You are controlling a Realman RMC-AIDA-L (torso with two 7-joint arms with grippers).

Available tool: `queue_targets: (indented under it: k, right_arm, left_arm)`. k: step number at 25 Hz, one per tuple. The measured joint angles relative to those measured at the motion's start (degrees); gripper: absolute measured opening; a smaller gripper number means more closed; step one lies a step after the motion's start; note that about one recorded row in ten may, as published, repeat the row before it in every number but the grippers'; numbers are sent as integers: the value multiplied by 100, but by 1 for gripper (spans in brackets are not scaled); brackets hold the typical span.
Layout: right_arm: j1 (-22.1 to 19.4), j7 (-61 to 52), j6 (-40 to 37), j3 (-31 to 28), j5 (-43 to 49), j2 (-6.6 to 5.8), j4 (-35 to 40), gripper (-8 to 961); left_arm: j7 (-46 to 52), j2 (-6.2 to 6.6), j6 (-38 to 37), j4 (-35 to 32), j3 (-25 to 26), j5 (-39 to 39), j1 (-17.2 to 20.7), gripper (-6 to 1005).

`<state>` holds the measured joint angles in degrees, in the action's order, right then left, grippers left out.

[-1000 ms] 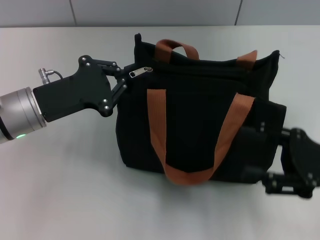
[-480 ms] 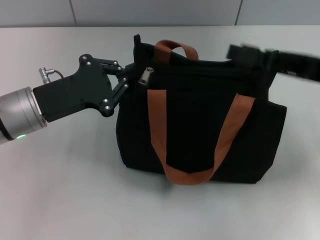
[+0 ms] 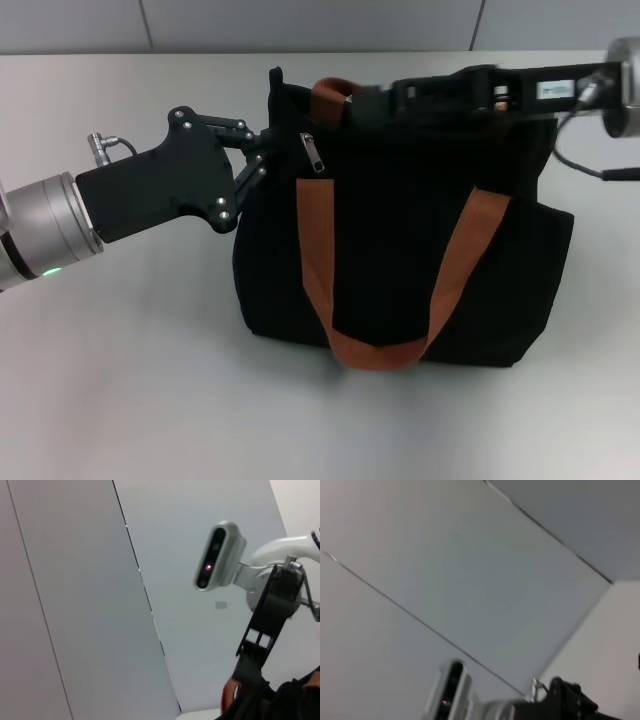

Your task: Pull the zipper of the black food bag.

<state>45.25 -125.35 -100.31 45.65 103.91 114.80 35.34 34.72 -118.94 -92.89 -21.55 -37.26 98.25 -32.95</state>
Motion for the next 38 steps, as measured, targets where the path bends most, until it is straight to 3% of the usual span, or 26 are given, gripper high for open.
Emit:
queue_targets:
  k: [8, 23, 31, 38]
  right_arm:
    - [512, -364, 238, 157, 661, -5, 71, 633]
    - [661, -633, 553, 672, 960, 43, 471, 470]
    - [713, -657, 591, 742, 1089, 51, 599, 469]
    - [814, -658, 656, 799, 1281, 159, 694, 464]
  left_arm:
    - [54, 13, 2, 1, 14, 0, -30, 42]
    - [76, 2, -9, 2, 6, 1, -78, 45]
    - [139, 8, -137, -2, 26, 2, -90, 47]
    - [141, 3, -204, 2, 27, 3, -146, 49]
